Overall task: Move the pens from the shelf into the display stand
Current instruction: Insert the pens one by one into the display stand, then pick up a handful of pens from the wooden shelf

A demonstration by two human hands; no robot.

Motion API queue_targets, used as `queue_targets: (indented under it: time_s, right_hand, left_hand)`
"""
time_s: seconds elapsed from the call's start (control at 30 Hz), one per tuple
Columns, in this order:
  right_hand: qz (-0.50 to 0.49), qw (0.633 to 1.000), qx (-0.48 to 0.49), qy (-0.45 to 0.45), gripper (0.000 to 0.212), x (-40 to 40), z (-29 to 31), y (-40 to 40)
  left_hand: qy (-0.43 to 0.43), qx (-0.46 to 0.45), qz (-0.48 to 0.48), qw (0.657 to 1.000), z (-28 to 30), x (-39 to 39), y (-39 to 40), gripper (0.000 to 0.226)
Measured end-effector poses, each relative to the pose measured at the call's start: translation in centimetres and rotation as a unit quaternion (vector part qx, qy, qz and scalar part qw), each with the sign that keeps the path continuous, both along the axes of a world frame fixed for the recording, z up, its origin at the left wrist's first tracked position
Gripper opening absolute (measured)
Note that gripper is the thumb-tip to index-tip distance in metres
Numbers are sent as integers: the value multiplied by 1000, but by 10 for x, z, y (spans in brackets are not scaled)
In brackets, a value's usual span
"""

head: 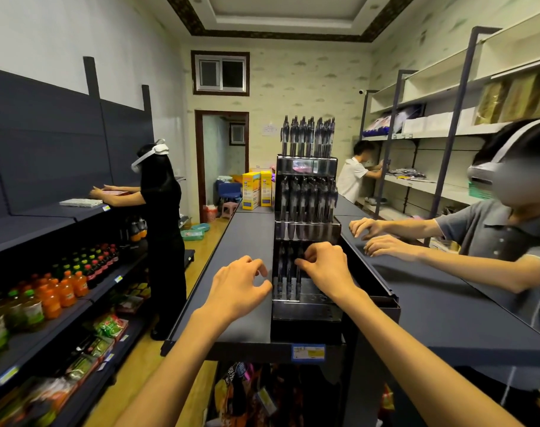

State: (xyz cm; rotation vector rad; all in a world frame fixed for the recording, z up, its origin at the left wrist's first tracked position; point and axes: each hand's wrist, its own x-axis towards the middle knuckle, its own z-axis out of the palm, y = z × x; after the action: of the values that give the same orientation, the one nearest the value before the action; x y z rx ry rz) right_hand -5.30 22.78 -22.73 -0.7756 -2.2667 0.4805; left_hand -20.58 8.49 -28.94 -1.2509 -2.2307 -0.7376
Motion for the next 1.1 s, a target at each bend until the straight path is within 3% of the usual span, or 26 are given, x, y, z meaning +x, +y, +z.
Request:
queue_targets:
  time_s: [0.27,0.53,0.87,1.1]
  right_hand:
    - [-16,995,62,-77,21,22,16,-10]
    - [-26,990,115,-83,17,93,24,-15]
    - [-171,977,83,-97,35,263,20,3]
    - [-266,954,64,-124,30,433,16,26]
  left_hand:
    - [-26,-17,-55,998,27,22,-7,17]
    - [-40,9,-194,980,57,79,12,18]
    - [-24,-11,-339,940,68,228,89,32]
    - [4,-10,-422,907,73,392,139,33]
